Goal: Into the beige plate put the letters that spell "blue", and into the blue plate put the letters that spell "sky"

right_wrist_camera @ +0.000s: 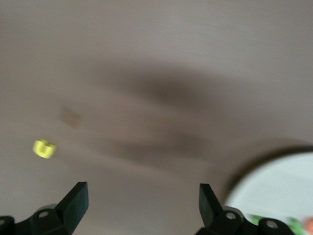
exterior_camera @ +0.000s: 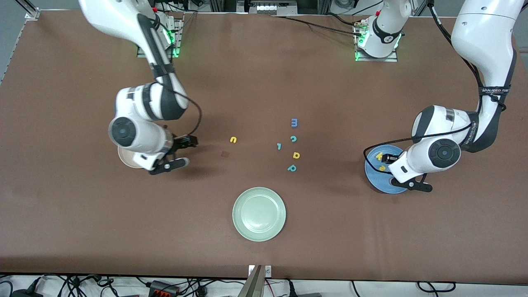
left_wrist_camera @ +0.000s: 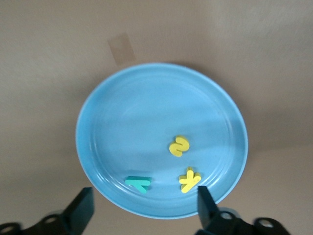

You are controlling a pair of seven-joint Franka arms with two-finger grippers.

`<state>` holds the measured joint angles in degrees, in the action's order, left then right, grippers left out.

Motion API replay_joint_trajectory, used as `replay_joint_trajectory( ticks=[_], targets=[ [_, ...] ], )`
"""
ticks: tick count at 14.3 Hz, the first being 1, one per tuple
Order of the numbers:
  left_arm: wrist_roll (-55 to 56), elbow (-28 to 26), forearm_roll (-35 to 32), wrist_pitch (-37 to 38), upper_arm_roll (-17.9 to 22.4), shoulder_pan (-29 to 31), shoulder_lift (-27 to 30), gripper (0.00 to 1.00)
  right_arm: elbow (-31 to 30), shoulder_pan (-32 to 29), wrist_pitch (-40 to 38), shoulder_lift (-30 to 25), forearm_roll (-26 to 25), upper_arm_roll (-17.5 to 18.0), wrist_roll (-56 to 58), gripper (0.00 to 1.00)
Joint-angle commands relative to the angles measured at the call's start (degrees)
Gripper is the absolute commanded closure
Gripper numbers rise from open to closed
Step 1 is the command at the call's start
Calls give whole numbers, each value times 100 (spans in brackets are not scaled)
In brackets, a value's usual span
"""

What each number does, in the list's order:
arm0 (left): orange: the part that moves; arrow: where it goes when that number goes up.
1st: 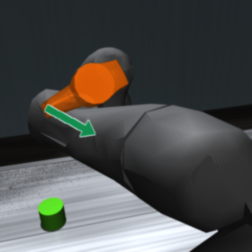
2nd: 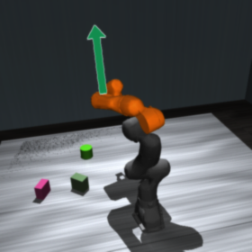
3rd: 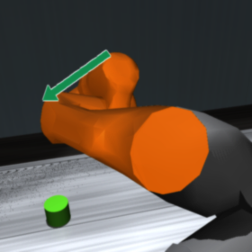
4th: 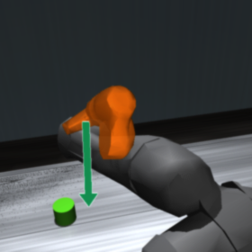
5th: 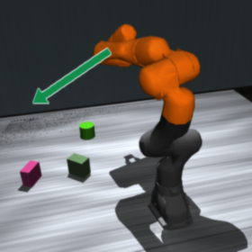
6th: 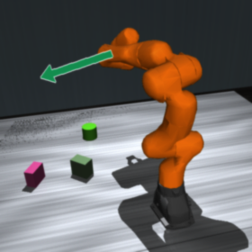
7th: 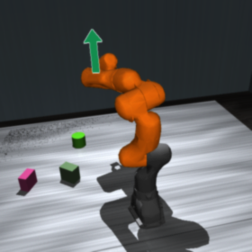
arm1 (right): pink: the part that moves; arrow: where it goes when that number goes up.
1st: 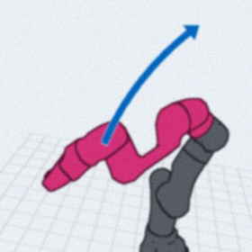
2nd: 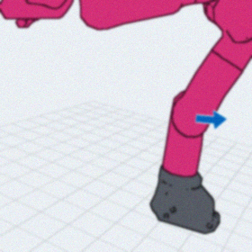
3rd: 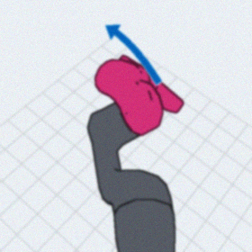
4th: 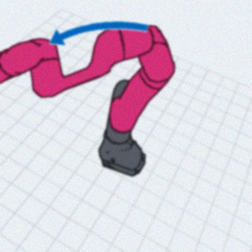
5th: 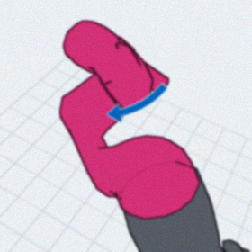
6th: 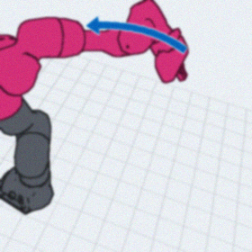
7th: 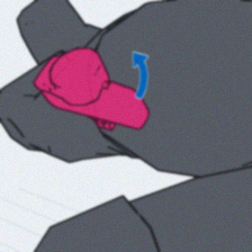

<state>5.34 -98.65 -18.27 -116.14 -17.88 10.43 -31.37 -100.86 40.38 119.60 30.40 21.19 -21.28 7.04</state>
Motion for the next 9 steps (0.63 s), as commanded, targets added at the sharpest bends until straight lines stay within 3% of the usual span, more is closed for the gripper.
replay_joint_trajectory(
  ticks=[1,4,6,9],
  targets=[
    [-138,257,-63,511,-84,56,297,0,154,469,343,325,105,-43,-570,0],
    [-130,949,-2,1599,-321,47,517,0,154,980,722,572,105,-52,-1736,0],
    [-165,1757,313,2723,-392,47,526,0,145,1182,749,686,114,-43,-2685,0],
    [-305,2585,814,3771,-401,56,552,0,154,1367,871,757,140,-34,-3856,0]
  ],
)
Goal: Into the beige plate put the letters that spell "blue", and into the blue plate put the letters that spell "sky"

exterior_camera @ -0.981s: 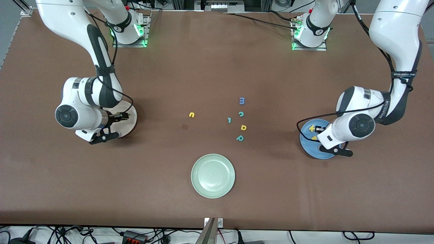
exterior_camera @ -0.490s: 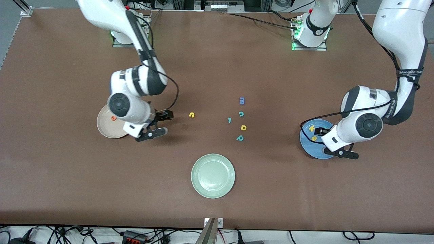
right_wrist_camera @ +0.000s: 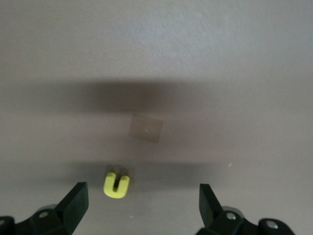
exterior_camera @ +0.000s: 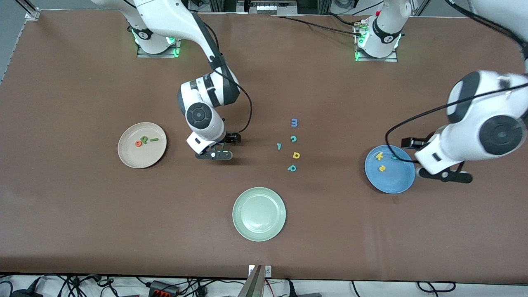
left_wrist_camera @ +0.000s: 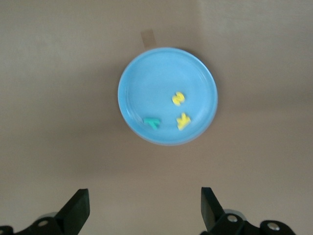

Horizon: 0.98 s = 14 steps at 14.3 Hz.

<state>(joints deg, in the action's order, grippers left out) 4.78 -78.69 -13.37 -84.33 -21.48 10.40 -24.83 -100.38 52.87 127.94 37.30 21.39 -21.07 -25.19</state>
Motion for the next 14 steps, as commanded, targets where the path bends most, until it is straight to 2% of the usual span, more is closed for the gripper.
replay_joint_trajectory(
  ticks=[1,2,3,4,5,7,8,9,11,12,14],
  targets=[
    [-502,853,509,767,-15,76,-84,0,106,180,64,127,120,-56,-879,0],
    [-1088,899,911,743,125,172,21,0,89,250,134,172,111,-47,-1082,0],
    [-1563,839,1167,717,518,33,300,0,89,320,195,224,120,-38,-1189,0],
    [-1699,577,1213,621,1061,-351,503,0,71,382,240,260,120,-38,-1233,0],
    [-1700,226,1213,315,1423,-590,818,0,54,426,379,295,137,-29,-1268,0],
    [-1595,-1255,1222,-1060,1986,-1064,1836,0,27,514,591,365,155,-29,-1365,4],
    [-1395,-1924,1327,-1851,2398,-1345,2267,0,27,514,600,374,155,-29,-1365,15],
    [-1158,-2296,1510,-2259,2550,-1487,2515,0,18,523,592,374,155,-29,-1365,20],
    [-988,-2353,1512,-2369,2552,-1489,2650,0,-60,506,591,374,155,-29,-1348,32],
    [-997,-2344,1521,-2282,2534,-1462,2650,0,-61,505,574,365,155,-29,-1313,40],
    [-1050,-2099,1521,-1608,2543,-1462,2589,0,-70,479,574,365,155,-29,-1295,44]
  ],
)
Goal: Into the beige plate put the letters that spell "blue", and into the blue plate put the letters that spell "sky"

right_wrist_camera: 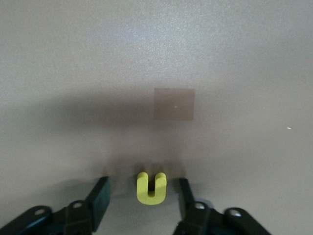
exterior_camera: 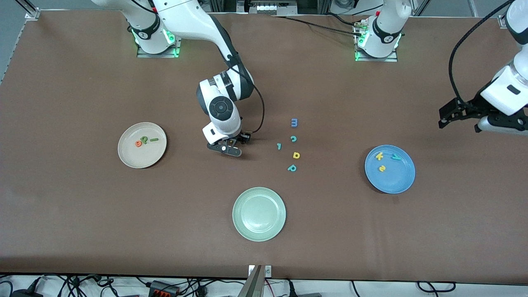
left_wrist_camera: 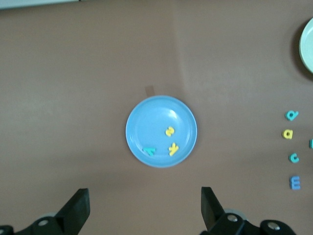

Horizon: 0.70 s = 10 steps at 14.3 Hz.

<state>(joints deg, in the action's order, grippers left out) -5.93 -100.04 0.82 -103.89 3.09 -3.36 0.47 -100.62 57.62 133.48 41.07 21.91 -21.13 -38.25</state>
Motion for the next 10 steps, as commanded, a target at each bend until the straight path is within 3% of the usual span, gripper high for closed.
replay_joint_trajectory(
  ticks=[1,5,10],
  targets=[
    [21,141,103,439,78,-95,32,0,-37,12,20,-12,103,-23,11,47],
    [21,204,103,448,61,-130,32,0,-46,-41,-24,-47,103,-23,2,72],
    [21,204,103,466,69,-148,23,0,-20,-120,-33,-126,103,-31,54,78]
  ],
)
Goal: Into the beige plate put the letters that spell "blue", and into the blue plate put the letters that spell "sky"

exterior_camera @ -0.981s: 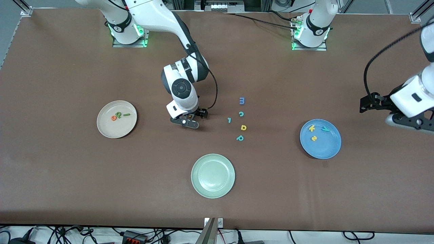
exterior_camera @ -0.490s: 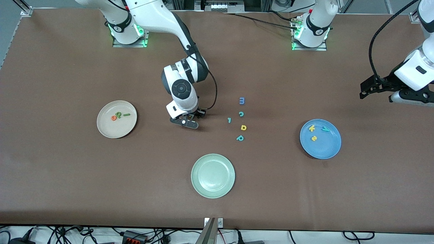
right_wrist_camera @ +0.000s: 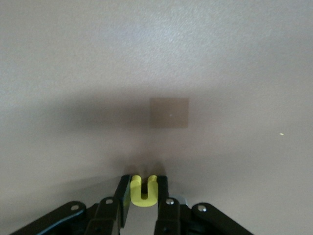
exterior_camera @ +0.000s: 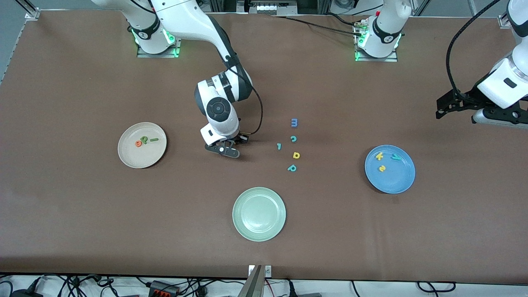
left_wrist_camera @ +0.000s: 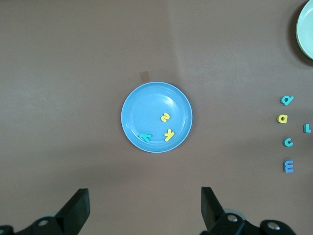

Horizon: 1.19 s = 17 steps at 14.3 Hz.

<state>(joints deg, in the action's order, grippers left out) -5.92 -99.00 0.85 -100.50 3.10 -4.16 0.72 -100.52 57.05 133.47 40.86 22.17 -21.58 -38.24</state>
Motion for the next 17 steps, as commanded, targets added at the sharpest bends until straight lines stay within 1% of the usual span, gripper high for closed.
replay_joint_trajectory(
  ticks=[1,4,6,8,11,12,14,16,17],
  targets=[
    [21,109,100,118,68,-67,-10,0,-11,-62,-31,-140,76,-4,54,79],
    [30,118,100,83,68,-67,-71,0,24,-246,-31,-412,68,-100,115,79],
    [21,258,100,110,68,-67,-150,0,24,-570,-153,-570,59,-144,456,79],
    [21,258,100,110,68,-58,-151,0,15,-1070,-740,-720,59,-250,1358,79],
    [30,267,100,110,68,-67,-151,0,-55,-1888,-1637,-904,15,-285,2704,79],
    [30,267,100,110,68,-67,-151,0,-142,-2029,-1901,-957,-11,-381,3073,79],
    [30,267,100,110,68,-67,-151,0,-431,-2031,-2175,-1054,-20,-775,3689,79],
    [30,267,100,110,68,-67,-151,0,-704,-2048,-2176,-1107,-29,-1144,4470,79],
    [30,267,100,118,68,-67,-151,0,-818,-2057,-2124,-1046,-20,-1303,4857,79]
  ],
)
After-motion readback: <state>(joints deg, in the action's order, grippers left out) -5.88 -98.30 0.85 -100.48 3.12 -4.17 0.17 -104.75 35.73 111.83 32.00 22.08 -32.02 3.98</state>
